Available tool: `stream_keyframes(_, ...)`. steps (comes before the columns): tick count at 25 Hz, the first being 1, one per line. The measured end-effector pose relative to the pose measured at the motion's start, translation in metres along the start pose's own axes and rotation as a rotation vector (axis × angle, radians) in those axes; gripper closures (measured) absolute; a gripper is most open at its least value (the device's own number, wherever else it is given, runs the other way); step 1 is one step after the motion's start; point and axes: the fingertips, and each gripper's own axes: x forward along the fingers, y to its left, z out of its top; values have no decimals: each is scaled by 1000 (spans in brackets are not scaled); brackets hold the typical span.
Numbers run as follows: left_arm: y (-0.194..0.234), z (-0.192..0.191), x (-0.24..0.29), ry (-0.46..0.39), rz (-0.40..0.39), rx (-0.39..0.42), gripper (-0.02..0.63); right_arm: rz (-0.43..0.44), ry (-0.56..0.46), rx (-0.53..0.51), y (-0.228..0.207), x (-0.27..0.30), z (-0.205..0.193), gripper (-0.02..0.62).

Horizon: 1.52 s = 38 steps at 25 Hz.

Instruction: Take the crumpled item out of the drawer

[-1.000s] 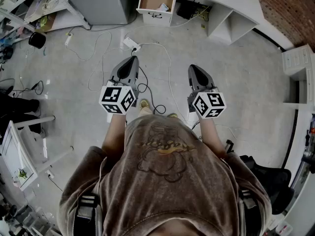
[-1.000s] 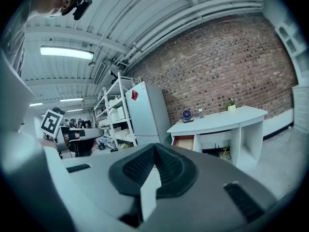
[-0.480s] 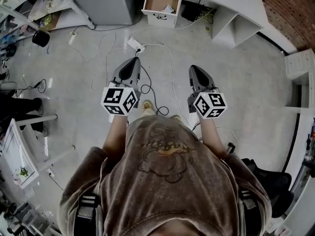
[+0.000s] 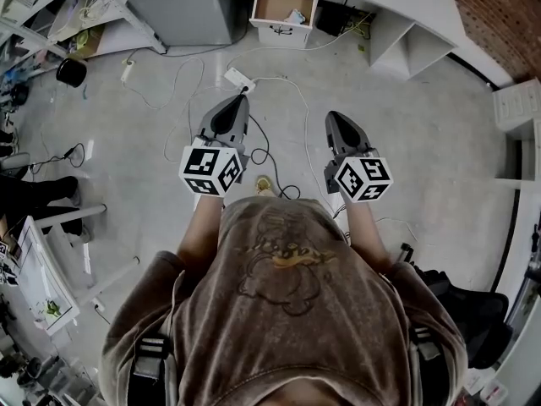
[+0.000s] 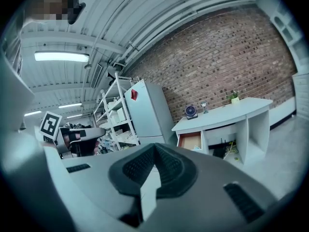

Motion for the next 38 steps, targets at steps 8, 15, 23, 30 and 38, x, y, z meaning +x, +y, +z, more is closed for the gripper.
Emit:
stream_keyframes(8,27,-1,13,19,-66,27,603,-55,-20,-7,12,22,0,598)
stream_keyframes(15,38,-4,30,23,-99,-18,603,-97,-7,-7,1,30,-3,600)
stream_keyframes(23,54,-3,62,24,-98,-21,603,-107,-4,4,-22,58,0,600)
stream_keyframes(30,72,2,101,24,-81,-16,603,-85,-14,21,-45,100,13,600)
stream_keyframes(38,91,14,168,29,-68,-28,603,-70,5,23,-85,160,36,598)
